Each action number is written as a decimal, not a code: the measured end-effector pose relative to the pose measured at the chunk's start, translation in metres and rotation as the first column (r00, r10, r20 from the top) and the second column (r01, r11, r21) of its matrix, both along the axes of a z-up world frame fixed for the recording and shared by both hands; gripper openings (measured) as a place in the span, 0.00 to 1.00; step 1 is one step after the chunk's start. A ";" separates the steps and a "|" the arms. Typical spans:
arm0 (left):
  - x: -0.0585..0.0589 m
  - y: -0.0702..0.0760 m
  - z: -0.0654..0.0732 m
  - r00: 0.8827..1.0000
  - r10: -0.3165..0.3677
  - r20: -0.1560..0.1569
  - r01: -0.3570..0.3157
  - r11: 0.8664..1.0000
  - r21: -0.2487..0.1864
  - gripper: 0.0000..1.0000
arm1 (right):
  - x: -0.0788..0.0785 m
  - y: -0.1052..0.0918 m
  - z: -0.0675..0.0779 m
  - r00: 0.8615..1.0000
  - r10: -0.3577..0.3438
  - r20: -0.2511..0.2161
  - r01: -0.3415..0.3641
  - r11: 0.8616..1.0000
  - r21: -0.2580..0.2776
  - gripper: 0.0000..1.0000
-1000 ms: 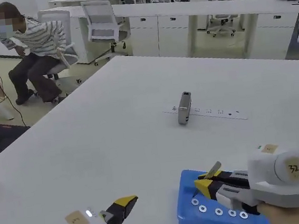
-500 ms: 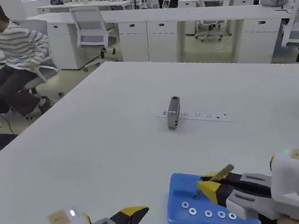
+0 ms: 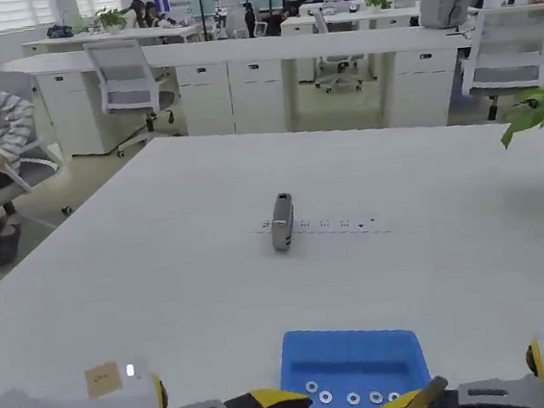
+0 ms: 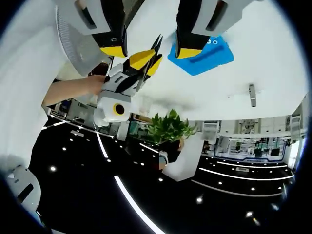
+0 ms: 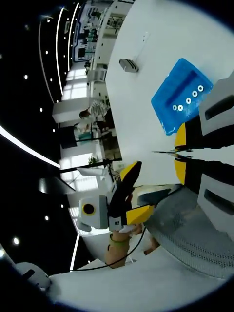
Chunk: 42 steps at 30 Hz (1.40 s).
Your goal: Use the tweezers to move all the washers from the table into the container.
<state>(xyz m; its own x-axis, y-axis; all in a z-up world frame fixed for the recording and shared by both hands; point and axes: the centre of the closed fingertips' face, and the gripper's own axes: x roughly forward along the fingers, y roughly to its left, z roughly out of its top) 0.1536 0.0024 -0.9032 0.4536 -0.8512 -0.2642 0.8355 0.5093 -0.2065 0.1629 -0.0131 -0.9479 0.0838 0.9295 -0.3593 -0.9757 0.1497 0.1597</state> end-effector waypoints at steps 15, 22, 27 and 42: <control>0.011 -0.060 0.007 0.919 -0.389 0.067 0.354 0.887 0.295 0.21 | -0.004 -0.036 0.003 0.984 0.019 0.176 0.017 0.980 -0.200 0.03; 0.006 -0.091 0.027 0.872 -0.478 0.107 0.433 0.855 0.286 0.14 | 0.000 -0.052 -0.001 0.964 0.035 0.263 0.055 0.943 -0.327 0.03; -0.001 -0.104 0.026 0.835 -0.539 0.113 0.482 0.815 0.322 0.07 | -0.001 -0.057 -0.010 0.957 0.059 0.284 0.062 0.915 -0.398 0.03; -0.001 -0.098 -0.001 0.790 -0.596 0.143 0.435 0.710 0.554 0.00 | 0.005 -0.059 -0.021 0.953 0.085 0.291 0.060 0.888 -0.457 0.03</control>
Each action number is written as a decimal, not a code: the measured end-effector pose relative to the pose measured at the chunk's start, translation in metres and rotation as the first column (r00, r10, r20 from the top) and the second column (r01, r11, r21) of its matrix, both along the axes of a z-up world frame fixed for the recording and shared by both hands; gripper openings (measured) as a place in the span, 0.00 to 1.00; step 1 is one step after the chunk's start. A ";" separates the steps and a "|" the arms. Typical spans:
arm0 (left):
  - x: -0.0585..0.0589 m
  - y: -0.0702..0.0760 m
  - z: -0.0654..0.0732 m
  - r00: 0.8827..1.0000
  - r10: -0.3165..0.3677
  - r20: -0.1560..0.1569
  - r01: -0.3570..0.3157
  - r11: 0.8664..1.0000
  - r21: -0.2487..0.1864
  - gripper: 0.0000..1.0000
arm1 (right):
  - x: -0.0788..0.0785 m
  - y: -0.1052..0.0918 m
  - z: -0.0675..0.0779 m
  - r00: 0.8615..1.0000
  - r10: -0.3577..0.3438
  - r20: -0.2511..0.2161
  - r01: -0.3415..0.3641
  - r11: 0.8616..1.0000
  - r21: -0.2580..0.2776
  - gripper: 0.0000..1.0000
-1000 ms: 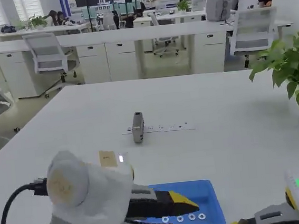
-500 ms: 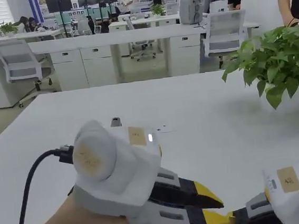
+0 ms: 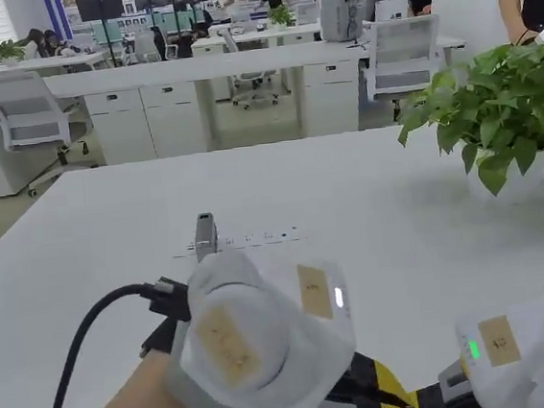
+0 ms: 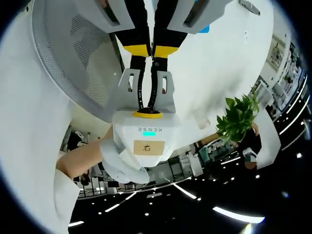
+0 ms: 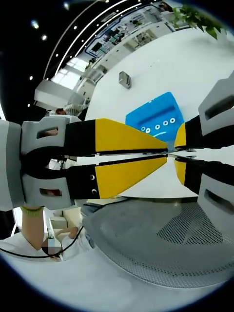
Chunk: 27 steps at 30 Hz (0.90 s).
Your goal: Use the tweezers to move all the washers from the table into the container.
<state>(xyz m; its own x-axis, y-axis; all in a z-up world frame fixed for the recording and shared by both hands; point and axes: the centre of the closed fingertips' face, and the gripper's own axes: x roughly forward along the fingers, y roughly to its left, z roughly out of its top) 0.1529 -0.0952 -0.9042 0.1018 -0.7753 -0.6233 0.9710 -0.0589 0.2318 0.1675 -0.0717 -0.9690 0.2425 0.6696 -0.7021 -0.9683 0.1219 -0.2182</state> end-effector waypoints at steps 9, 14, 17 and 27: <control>0.018 0.033 -0.034 0.994 0.103 -0.044 -0.099 0.991 0.090 0.00 | 0.012 0.007 -0.022 0.999 0.022 -0.033 -0.023 1.000 -0.011 0.04; 0.014 0.043 -0.064 0.988 0.130 -0.078 -0.118 0.983 0.144 0.00 | 0.006 0.017 -0.051 0.994 0.062 -0.090 -0.065 0.997 -0.032 0.04; 0.012 0.049 -0.083 0.985 0.144 -0.099 -0.125 0.976 0.178 0.00 | 0.001 0.021 -0.069 0.989 0.082 -0.122 -0.088 0.995 -0.048 0.04; 0.007 0.071 -0.131 0.960 0.213 -0.181 -0.168 0.957 0.236 0.00 | -0.007 0.028 -0.098 0.982 0.110 -0.156 -0.124 0.989 -0.081 0.05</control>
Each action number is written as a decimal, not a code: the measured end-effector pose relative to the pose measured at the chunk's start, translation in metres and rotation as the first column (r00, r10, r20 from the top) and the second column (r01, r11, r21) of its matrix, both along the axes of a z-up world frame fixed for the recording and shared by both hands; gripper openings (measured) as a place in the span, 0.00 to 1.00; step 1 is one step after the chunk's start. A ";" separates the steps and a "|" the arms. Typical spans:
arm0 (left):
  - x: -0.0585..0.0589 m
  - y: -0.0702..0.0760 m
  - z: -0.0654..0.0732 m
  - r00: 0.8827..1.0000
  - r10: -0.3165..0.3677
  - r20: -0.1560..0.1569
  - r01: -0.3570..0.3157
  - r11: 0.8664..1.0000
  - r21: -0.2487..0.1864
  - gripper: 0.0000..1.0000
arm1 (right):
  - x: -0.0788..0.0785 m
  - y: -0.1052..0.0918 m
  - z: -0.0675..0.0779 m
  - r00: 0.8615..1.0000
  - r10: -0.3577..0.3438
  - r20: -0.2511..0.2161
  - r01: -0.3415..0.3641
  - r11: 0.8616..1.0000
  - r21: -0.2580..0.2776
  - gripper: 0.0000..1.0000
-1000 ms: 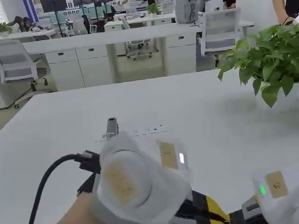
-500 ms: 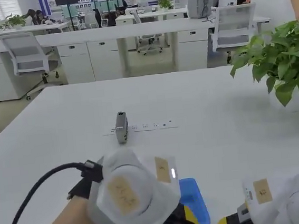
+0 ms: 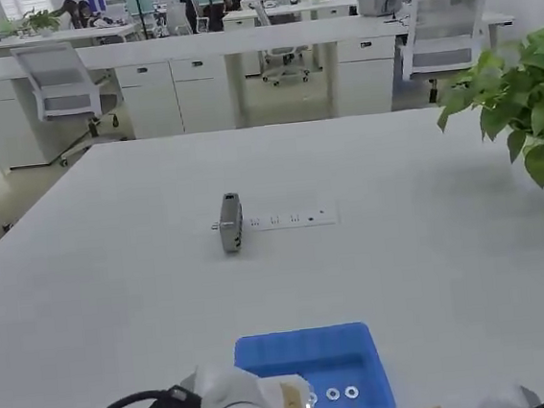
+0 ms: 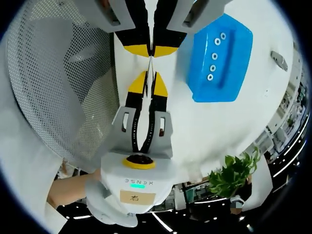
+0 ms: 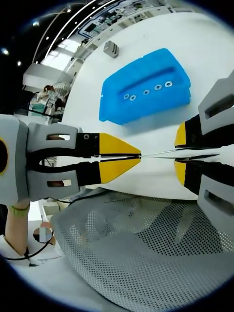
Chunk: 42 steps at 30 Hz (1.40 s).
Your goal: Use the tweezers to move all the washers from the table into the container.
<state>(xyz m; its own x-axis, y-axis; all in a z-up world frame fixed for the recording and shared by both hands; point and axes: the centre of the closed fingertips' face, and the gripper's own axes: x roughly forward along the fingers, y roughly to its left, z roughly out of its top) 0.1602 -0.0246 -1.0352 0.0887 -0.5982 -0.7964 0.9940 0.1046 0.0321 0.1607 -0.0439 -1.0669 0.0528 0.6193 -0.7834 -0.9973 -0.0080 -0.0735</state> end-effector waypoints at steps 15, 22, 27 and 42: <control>-0.006 0.018 -0.032 1.000 0.018 -0.026 -0.015 0.996 0.085 0.00 | -0.006 0.008 -0.013 0.999 -0.004 -0.036 0.004 1.000 0.021 0.10; -0.007 0.020 -0.039 1.000 0.010 -0.029 -0.007 0.993 0.115 0.00 | -0.008 0.004 -0.014 0.998 -0.035 -0.046 0.037 0.999 0.034 0.16; -0.010 0.021 -0.044 0.999 0.004 -0.035 0.001 0.992 0.128 0.00 | -0.010 -0.005 -0.009 0.995 -0.073 -0.067 0.078 0.995 0.061 0.22; -0.010 0.030 -0.037 0.992 0.122 -0.025 -0.121 0.992 0.040 0.11 | 0.016 -0.040 0.048 0.935 -0.344 -0.091 0.356 0.895 0.269 0.36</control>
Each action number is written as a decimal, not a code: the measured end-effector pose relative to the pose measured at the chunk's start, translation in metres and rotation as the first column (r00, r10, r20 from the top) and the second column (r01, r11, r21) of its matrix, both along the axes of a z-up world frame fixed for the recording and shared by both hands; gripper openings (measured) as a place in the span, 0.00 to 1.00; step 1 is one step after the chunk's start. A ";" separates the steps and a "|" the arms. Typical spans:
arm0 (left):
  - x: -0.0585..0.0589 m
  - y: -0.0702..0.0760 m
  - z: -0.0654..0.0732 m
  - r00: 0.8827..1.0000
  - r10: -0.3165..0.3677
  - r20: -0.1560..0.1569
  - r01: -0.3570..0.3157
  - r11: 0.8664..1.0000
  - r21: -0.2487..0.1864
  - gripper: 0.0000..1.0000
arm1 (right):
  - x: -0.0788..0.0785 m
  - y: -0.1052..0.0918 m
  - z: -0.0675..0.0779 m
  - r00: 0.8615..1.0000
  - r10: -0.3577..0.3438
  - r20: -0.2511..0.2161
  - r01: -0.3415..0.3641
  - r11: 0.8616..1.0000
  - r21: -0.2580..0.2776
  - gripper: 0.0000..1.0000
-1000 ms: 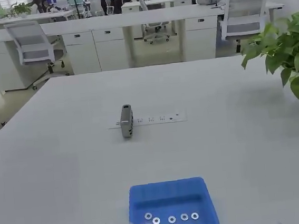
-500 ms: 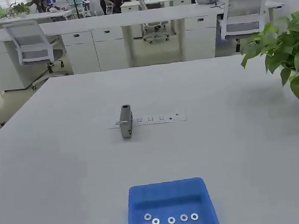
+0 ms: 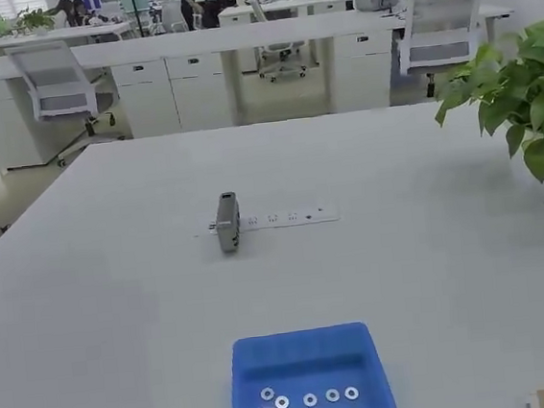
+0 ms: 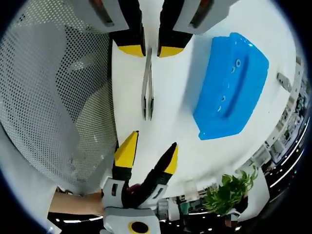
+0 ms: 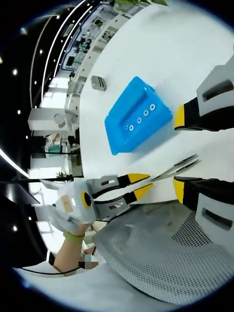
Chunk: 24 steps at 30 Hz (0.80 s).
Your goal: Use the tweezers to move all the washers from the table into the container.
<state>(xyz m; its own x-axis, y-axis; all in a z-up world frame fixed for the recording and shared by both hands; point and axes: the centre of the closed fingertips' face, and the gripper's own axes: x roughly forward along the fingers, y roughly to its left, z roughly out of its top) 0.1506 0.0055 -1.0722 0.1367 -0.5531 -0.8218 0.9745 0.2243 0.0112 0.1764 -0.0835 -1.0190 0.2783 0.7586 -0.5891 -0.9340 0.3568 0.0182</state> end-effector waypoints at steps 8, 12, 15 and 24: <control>0.006 0.017 0.037 0.961 0.276 -0.009 -0.272 0.939 -0.213 0.36 | 0.012 -0.020 0.033 0.990 -0.134 0.039 0.130 0.986 0.101 0.43; 0.018 0.033 0.067 0.901 0.434 0.000 -0.409 0.848 -0.337 0.48 | 0.019 -0.033 0.054 0.976 -0.208 0.063 0.196 0.969 0.153 0.47; 0.027 0.049 0.089 0.846 0.533 0.022 -0.477 0.775 -0.415 0.54 | 0.026 -0.043 0.074 0.956 -0.284 0.076 0.261 0.939 0.225 0.50; 0.042 0.098 0.163 0.614 0.789 0.025 -0.576 0.470 -0.669 0.75 | 0.041 -0.085 0.130 0.855 -0.502 0.129 0.417 0.814 0.405 0.70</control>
